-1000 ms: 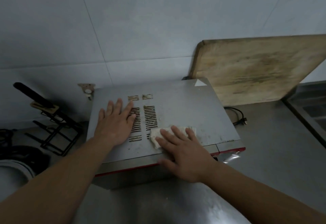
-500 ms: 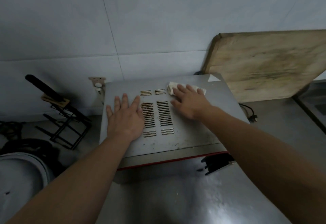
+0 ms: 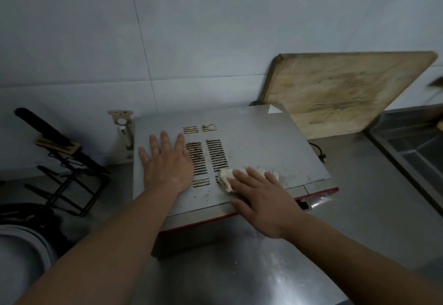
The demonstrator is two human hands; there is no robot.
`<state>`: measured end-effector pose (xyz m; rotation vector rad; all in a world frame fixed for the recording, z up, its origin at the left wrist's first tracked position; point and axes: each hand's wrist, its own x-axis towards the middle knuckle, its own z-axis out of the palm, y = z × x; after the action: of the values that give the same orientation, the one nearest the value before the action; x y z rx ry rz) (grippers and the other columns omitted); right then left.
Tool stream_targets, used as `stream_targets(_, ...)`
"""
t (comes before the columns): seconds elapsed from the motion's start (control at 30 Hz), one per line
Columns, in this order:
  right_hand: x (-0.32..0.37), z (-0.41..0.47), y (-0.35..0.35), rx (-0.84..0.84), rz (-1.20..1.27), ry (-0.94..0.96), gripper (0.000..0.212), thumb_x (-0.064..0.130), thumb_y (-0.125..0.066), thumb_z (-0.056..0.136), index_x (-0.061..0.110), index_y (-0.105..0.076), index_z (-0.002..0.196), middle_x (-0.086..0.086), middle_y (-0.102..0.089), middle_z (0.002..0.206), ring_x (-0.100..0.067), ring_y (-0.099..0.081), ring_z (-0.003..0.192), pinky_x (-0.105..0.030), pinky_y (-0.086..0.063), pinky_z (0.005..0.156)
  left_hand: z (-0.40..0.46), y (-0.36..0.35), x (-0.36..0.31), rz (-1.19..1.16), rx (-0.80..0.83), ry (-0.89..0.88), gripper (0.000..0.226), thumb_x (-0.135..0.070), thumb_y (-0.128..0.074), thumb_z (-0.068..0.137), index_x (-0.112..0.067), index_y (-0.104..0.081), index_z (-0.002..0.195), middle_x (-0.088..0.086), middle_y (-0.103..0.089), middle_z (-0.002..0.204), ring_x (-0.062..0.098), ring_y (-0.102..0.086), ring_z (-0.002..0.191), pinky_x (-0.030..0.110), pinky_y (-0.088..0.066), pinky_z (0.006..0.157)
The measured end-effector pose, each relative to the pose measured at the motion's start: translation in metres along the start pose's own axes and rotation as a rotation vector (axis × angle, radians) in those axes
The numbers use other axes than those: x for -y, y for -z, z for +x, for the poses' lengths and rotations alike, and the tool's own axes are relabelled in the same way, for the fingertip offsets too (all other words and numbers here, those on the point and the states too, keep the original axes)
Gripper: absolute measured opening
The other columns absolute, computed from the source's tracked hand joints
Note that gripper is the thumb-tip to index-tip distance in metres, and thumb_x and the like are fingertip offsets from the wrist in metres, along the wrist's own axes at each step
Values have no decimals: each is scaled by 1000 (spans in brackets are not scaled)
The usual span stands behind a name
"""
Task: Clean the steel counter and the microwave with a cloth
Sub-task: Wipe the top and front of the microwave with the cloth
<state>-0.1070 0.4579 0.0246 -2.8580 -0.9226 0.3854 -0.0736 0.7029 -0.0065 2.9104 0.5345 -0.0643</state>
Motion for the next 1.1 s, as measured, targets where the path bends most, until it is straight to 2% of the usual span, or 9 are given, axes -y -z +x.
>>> stream_targets(0.27,-37,99,29,-22,-30,-174,61,59,-17,100,34,-16,155,6,-9,165,-21,-6,151,-53,-9,120,1,1,-1,-28,8,-6,59,-51,-6,101,-37,4,158,4,11,167,29,16,152,57,5,121)
stream_targets(0.43,-58,156,50,-5,-37,-220,55,53,-21,102,32,-26,153,3,-18,163,-25,-15,149,-57,-15,116,2,-1,-1,-30,-3,17,59,-52,-7,101,-38,2,157,2,10,167,27,14,152,56,4,122)
stream_targets(0.5,-60,174,51,-22,-37,-218,57,54,-20,101,32,-25,153,3,-17,163,-26,-15,149,-59,-15,115,2,0,-2,-29,-4,25,58,-52,-8,101,-40,2,157,1,10,167,25,15,152,55,4,122)
stream_targets(0.7,-40,217,50,-63,-3,-146,62,54,-19,97,29,-22,153,2,-19,162,-28,-16,148,-62,-13,113,2,1,-4,-18,-23,61,59,-53,-8,100,-40,1,157,-1,9,167,22,15,152,52,4,123)
stream_targets(0.9,17,227,40,-40,0,21,62,51,-23,97,28,-22,154,2,-15,164,-28,-11,150,-64,-7,114,1,-2,-3,0,-65,81,62,-53,-13,100,-34,-8,159,2,8,167,21,14,153,47,2,124)
stream_targets(1.1,62,232,34,-20,-28,113,61,47,-26,99,29,-17,156,6,-10,165,-24,-8,151,-62,-5,116,-9,3,-4,-131,-228,86,65,-46,-16,97,-20,-28,155,5,-12,167,21,1,154,42,-4,125)
